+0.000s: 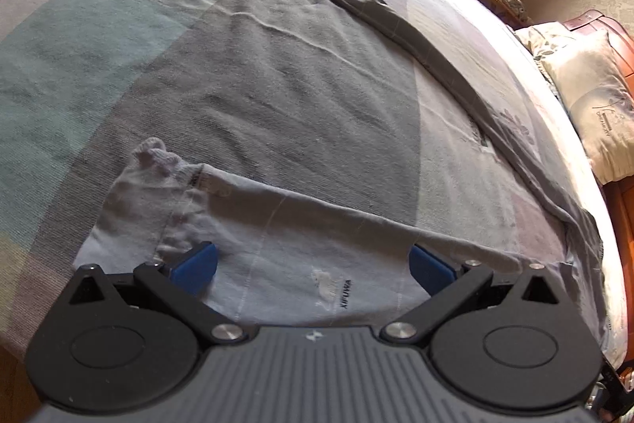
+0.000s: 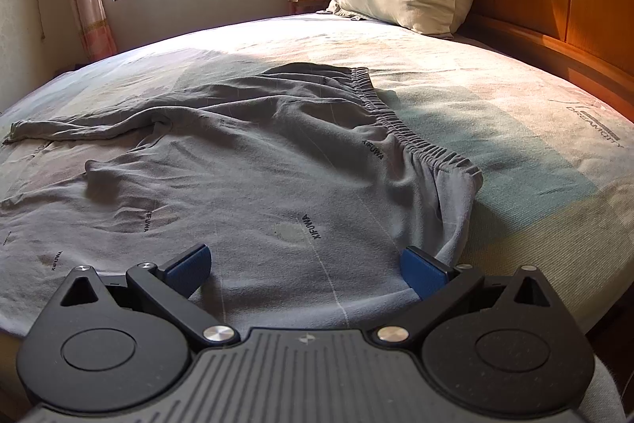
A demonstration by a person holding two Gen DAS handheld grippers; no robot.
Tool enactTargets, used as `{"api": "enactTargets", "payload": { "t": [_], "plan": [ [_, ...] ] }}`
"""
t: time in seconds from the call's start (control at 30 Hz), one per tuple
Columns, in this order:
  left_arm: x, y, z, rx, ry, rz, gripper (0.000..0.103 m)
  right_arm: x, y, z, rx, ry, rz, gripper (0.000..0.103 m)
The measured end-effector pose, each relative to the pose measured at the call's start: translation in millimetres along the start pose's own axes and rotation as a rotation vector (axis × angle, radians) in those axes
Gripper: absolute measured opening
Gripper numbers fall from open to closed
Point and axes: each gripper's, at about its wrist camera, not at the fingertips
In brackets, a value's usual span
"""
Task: Fold clothes
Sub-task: 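Grasp the grey leg with the left gripper and fold it lengthwise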
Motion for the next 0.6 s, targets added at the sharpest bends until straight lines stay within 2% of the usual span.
{"api": "enactTargets", "payload": {
  "t": [0.23, 0.3, 0.37, 0.47, 0.57, 0.6],
  "plan": [
    [5, -10, 6, -0.031, -0.111, -0.028, 0.102, 4, 0, -1, 0.006, 0.014, 0.021, 0.103],
    [2, -7, 3, 0.004, -0.020, -0.042, 0.102, 3, 0, 0, 0.005, 0.010, 0.017, 0.103],
    [1, -2, -3, 0.031, -0.014, -0.037, 0.102, 3, 0, 0, 0.005, 0.010, 0.017, 0.103],
    [14, 6, -13, 0.085, -0.121, 0.038, 0.101, 3, 0, 0, 0.005, 0.010, 0.018, 0.103],
    [-5, 4, -9, 0.088, -0.204, 0.019, 0.102, 3, 0, 0, 0.005, 0.011, 0.019, 0.103],
    [-21, 2, -5, 0.072, -0.236, -0.033, 0.102, 4, 0, 0, 0.005, 0.012, 0.020, 0.103]
  ]
}}
Point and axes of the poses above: each gripper's, at about its wrist camera, not at the fingertips, and z roughly against the way its jaws point, x to its left, y to its underside, and after that the axes turned 6 degrees about x, right-handed
